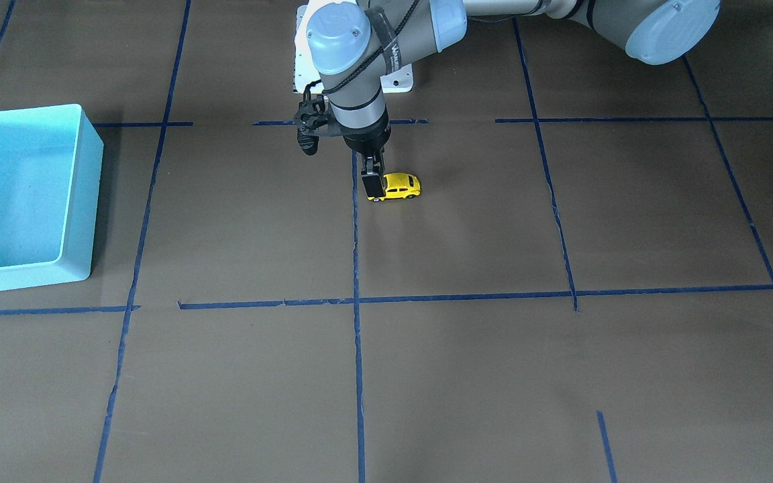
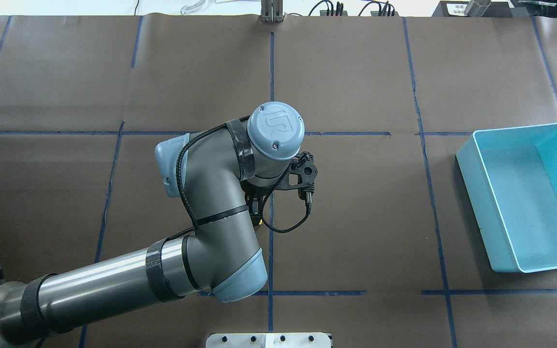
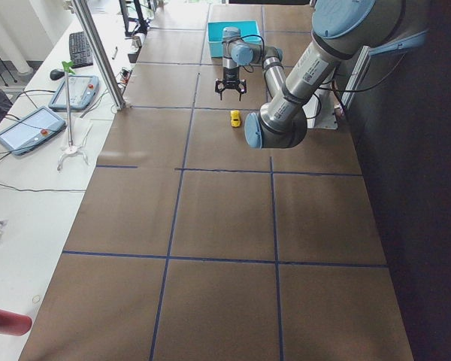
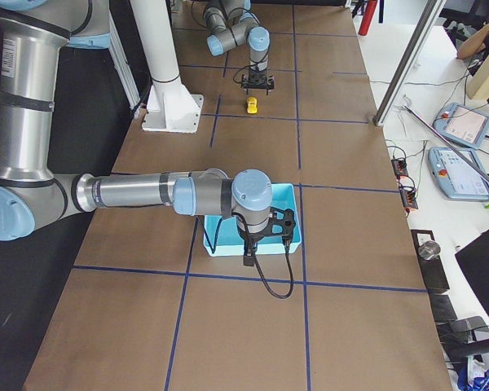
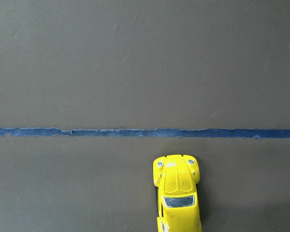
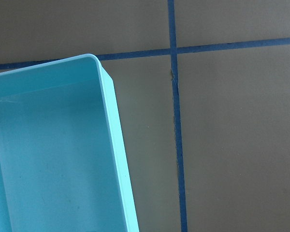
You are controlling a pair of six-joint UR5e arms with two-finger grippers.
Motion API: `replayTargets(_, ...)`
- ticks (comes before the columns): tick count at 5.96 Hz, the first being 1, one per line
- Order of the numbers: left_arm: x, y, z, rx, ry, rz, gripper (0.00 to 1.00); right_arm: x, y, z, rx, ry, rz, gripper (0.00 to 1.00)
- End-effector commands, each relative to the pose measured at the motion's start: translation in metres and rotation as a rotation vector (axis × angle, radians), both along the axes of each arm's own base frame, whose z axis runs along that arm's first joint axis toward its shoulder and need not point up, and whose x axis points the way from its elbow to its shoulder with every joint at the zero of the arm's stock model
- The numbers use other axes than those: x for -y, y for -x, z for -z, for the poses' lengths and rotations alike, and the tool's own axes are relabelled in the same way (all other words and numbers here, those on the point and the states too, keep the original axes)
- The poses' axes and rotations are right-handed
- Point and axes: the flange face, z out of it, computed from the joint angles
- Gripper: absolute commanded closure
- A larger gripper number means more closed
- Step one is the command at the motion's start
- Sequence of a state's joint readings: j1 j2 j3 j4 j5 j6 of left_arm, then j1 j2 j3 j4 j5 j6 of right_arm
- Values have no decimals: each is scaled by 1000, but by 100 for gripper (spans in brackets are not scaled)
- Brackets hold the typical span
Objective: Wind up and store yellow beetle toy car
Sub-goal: 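Lower the left gripper and close it on the yellow car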
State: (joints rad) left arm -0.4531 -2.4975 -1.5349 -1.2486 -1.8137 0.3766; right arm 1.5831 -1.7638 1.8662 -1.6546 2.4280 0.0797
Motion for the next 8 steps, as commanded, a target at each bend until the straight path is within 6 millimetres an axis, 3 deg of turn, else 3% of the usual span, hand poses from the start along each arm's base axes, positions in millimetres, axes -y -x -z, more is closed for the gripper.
replayTargets(1,-6,-28,-18,-1,22,7,0,-2,1,-2,11,5,0,0)
replayTargets(5,-23,-47,-47,-1,24,-9,0,3,1,6,17,-18,0,0)
replayTargets(6,-23,-47,-50,-4,19,-9,13,3,1,6,17,-18,0,0)
replayTargets(7,-22,-47,-50,-4,14,-13,54,3,1,5,17,-17,0,0)
replayTargets(8,-20,-46,-51,0,14,-9,86,3,1,6,17,-18,0,0)
